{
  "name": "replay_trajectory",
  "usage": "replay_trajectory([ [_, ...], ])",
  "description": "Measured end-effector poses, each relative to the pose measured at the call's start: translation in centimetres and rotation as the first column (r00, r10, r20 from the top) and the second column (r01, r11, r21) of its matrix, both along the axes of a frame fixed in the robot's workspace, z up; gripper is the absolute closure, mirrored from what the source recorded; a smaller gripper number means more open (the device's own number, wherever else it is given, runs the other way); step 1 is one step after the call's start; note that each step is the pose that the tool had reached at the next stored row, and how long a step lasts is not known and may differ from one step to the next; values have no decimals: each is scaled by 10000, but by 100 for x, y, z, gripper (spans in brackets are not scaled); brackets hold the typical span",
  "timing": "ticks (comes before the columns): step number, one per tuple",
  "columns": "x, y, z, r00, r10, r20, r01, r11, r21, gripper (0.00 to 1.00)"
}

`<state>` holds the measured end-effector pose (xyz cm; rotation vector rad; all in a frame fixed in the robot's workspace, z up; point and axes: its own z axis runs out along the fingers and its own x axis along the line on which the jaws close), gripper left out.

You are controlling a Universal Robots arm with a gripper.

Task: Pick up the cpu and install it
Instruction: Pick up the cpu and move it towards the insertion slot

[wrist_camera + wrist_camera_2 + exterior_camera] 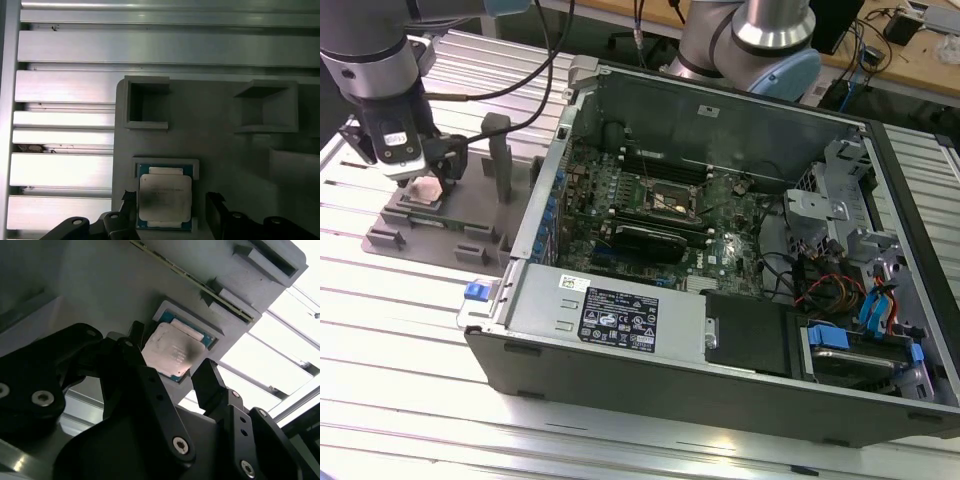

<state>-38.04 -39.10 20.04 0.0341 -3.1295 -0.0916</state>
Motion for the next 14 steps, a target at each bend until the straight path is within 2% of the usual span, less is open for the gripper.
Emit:
replay_trajectory([
  [4, -27, 15, -11, 10000, -1, 0, 1, 10000, 0, 34],
  [10, -35, 15, -81, 10000, 1, -1, -1, 10000, 0, 34],
  [14, -36, 15, -89, 10000, 0, -1, 0, 10000, 0, 34],
])
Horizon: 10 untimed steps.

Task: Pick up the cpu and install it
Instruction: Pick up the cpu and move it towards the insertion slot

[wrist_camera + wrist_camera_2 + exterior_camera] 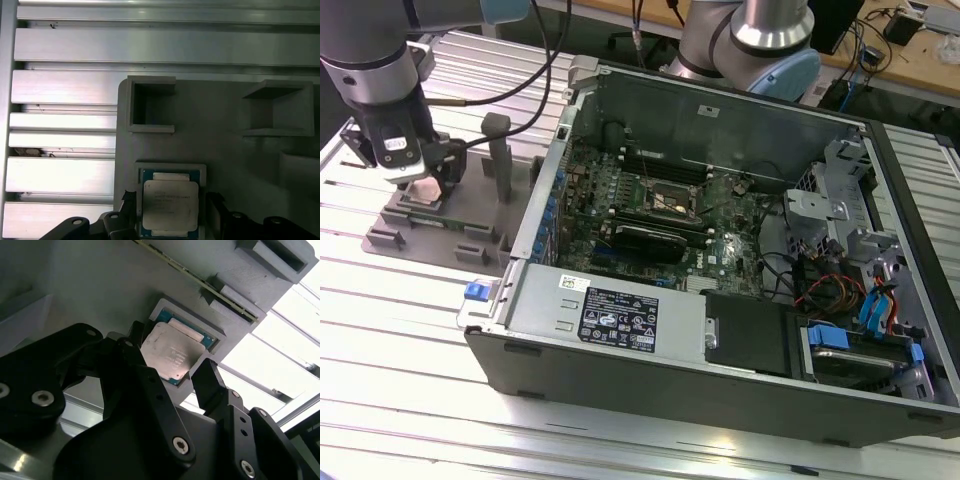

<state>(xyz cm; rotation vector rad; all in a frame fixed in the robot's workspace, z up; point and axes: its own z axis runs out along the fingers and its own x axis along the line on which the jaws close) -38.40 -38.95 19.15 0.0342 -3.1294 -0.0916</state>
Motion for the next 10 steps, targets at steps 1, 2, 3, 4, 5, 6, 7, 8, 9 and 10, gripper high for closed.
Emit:
replay_trajectory([
  [1, 0, 0, -3, 10000, 0, 2, 0, 10000, 1, 34],
  [2, 1, 0, -10, 10000, 0, 4, 0, 10000, 2, 34],
  [3, 0, 2, -12, 10000, 0, 2, 0, 10000, 1, 34],
  [4, -1, 4, -16, 10000, -1, 0, 1, 10000, -1, 34],
  [5, -3, 8, -20, 10000, -1, 0, 1, 10000, 0, 34],
  [6, -4, 9, -21, 10000, 0, 0, 0, 10000, 0, 34],
  [7, -8, 12, -24, 10000, 1, 0, -1, 10000, 0, 34],
  [8, -10, 12, -31, 10000, 1, 2, -1, 10000, 1, 34],
  [9, -11, 12, -33, 10000, 1, -1, -1, 10000, -1, 34],
  [10, -12, 12, -36, 10000, 0, -1, 0, 10000, -1, 34],
])
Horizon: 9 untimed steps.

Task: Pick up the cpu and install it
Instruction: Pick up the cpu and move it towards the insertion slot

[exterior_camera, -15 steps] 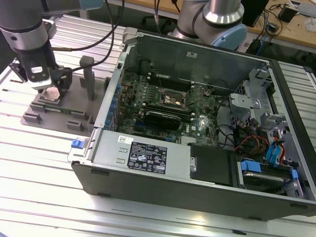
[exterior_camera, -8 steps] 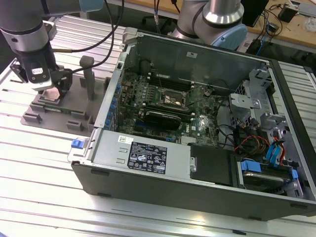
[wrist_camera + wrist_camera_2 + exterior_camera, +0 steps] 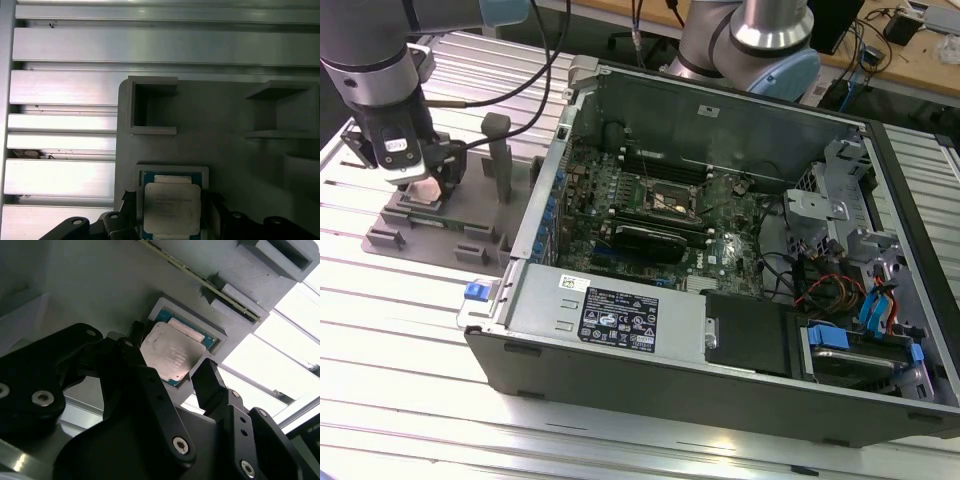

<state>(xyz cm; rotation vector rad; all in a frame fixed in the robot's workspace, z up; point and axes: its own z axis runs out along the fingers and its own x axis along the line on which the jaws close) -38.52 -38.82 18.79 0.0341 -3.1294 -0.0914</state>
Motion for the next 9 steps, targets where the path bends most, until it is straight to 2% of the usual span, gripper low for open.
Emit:
replay_trajectory([
  [9, 0, 0, -3, 10000, 0, -8, 0, 10000, 0, 34],
])
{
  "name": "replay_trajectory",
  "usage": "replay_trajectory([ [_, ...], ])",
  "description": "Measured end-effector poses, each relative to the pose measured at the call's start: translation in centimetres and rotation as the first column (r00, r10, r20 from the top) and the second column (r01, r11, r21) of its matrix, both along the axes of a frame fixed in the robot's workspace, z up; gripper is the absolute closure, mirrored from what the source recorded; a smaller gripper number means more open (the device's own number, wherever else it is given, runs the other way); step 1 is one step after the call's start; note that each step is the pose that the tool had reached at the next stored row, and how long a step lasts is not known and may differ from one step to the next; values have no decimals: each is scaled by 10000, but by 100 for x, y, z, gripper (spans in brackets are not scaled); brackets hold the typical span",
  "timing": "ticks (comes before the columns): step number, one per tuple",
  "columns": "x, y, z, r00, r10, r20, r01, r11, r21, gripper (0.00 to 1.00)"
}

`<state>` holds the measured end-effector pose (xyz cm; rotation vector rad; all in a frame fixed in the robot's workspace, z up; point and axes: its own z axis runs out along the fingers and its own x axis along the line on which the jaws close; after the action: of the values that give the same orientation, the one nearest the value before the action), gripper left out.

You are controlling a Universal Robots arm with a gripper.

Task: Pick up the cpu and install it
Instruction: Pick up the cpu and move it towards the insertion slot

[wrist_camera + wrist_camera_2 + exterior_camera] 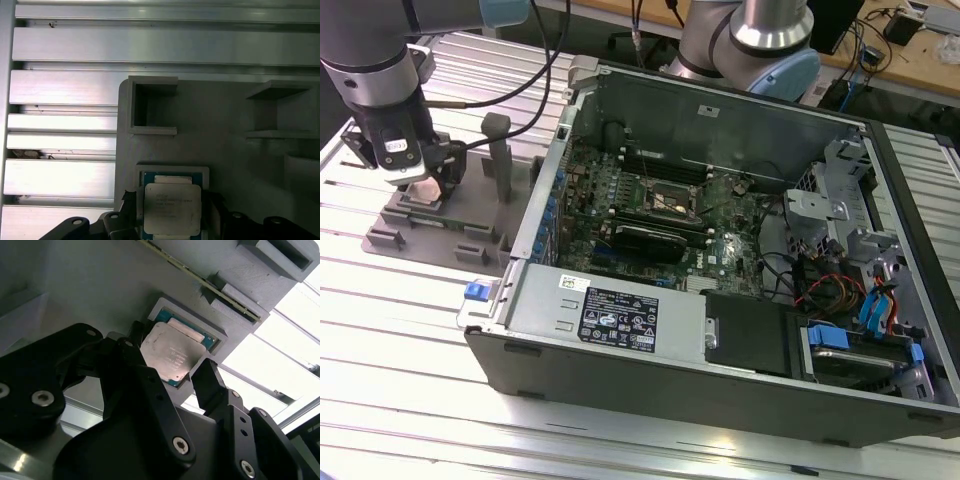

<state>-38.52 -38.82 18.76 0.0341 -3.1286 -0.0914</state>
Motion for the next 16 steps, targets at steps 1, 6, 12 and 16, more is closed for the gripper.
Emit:
replay_trajectory([
  [1, 0, 0, 0, 10000, 0, 0, 0, 10000, 0, 34],
  [6, 0, 0, 0, 10000, 0, -1, 0, 10000, 0, 43],
  [12, 0, 0, 13, 10000, 0, 0, 0, 10000, 1, 43],
  [16, 0, 0, 19, 10000, 0, -2, 0, 10000, 0, 43],
])
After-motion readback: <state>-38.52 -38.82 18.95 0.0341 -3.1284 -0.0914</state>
